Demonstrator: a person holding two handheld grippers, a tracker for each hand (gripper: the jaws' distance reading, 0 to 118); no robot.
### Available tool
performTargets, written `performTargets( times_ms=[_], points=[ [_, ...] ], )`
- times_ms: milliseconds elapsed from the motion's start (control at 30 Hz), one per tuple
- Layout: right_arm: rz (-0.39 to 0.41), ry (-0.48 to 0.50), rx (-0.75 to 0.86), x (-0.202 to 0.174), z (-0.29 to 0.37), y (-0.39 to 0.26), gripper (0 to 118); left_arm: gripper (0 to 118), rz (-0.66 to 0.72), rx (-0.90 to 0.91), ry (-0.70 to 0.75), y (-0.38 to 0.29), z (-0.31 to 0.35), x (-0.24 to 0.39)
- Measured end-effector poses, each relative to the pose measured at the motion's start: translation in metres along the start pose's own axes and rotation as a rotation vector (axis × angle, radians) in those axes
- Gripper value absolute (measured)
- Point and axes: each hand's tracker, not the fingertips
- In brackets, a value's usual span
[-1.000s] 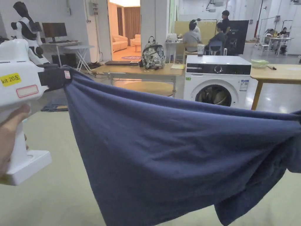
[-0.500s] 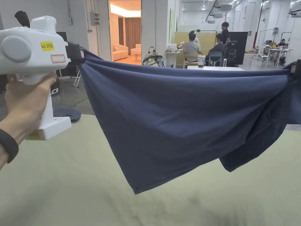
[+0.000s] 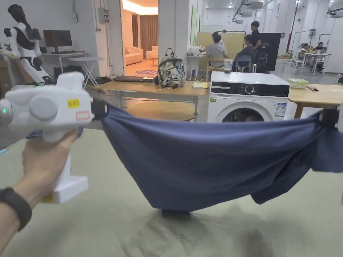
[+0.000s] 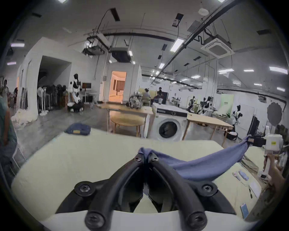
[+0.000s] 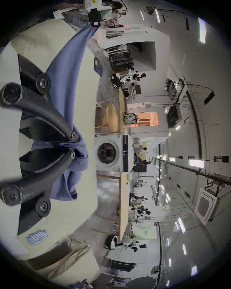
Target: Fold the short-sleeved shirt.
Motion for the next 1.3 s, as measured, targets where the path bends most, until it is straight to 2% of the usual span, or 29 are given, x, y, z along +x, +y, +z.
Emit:
performTargets(
  times_ms=[133, 267, 433, 500, 533, 633, 667, 700, 733, 767, 800, 833, 900, 1067, 1300],
  points=[
    [-0.031, 0.03, -0.072, 0.013, 0.017, -0.077, 4, 0, 0.027, -0.083, -0.064, -0.08, 0.031, -0.009],
    [-0.065, 0.05, -0.135, 0.025, 0.073, -0.163, 4, 0, 0.029, -0.112, -0.064, -0.162, 0.096, -0.012],
    [-0.128, -0.002, -0.201, 0.022, 0.177, -0.282, 4, 0, 0.12, -0.17, -0.041, -0.253, 0.186, -0.008],
    [-0.202, -0.02, -0.243, 0.024, 0.216, -0.329, 4, 0, 0.16, -0.213, -0.055, -0.288, 0.222, -0.01],
    [-0.212, -0.021, -0.27, 0.024, 0.232, -0.348, 4, 0, 0.167, -0.233, -0.03, -0.302, 0.235, -0.01],
    [-0.233, -0.048, -0.315, 0.024, 0.264, -0.381, 4, 0, 0.095, -0.304, 0.004, -0.33, 0.261, 0.0],
    [-0.23, -0.052, -0.31, 0.022, 0.274, -0.389, 4, 0, 0.11, -0.326, 0.007, -0.337, 0.266, -0.001],
    [-0.229, -0.053, -0.313, 0.026, 0.275, -0.395, 5, 0, 0.123, -0.364, -0.014, -0.345, 0.271, -0.003],
    [-0.22, -0.047, -0.327, 0.025, 0.277, -0.398, 12, 1, 0.12, -0.348, -0.02, -0.351, 0.271, -0.01],
    [-0.213, -0.048, -0.349, 0.024, 0.279, -0.401, 29, 14, 0.105, -0.344, -0.016, -0.356, 0.273, -0.009],
    [-0.199, -0.074, -0.368, 0.025, 0.278, -0.404, 50, 36, 0.054, -0.371, -0.002, -0.358, 0.273, -0.007],
    [-0.162, -0.11, -0.38, 0.027, 0.278, -0.407, 61, 55, 0.016, -0.363, 0.024, -0.36, 0.275, -0.004],
    [-0.113, -0.174, -0.352, 0.027, 0.288, -0.41, 61, 54, -0.007, -0.315, 0.048, -0.355, 0.28, 0.004],
    [-0.058, -0.218, -0.258, 0.023, 0.317, -0.378, 61, 54, -0.043, -0.168, 0.017, -0.317, 0.298, 0.031],
    [0.049, -0.053, -0.025, -0.02, 0.326, -0.292, 59, 52, -0.134, 0.058, -0.05, -0.251, 0.314, 0.084]
  ],
)
